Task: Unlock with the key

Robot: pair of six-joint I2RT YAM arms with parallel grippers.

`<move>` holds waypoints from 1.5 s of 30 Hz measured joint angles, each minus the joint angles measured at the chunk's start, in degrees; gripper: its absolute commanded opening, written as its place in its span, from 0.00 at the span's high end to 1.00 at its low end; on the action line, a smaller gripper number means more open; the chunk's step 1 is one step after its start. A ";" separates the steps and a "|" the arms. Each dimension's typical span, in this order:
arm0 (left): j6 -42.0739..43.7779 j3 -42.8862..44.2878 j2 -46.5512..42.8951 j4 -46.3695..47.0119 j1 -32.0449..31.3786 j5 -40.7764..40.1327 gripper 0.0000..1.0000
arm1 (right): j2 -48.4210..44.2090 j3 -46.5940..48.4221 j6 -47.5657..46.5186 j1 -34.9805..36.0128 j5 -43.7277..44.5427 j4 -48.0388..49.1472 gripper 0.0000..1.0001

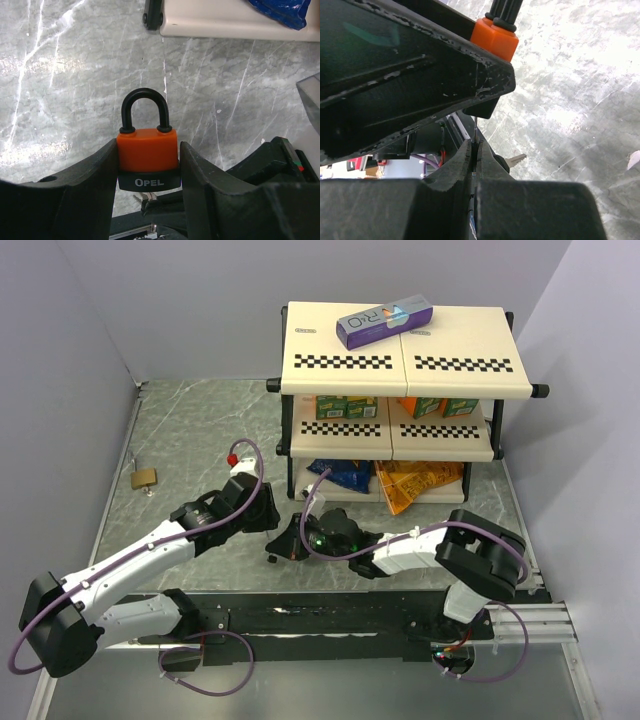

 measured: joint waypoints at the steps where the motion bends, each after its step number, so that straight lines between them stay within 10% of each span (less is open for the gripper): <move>1: 0.00 0.00 0.00 -0.02 0.00 0.00 0.99 | -0.17 0.00 -0.13 0.00 0.04 -0.09 1.00; 45: -0.22 0.00 0.33 1.62 0.09 -0.09 0.99 | -2.82 2.78 -5.97 -0.35 3.32 -7.65 1.00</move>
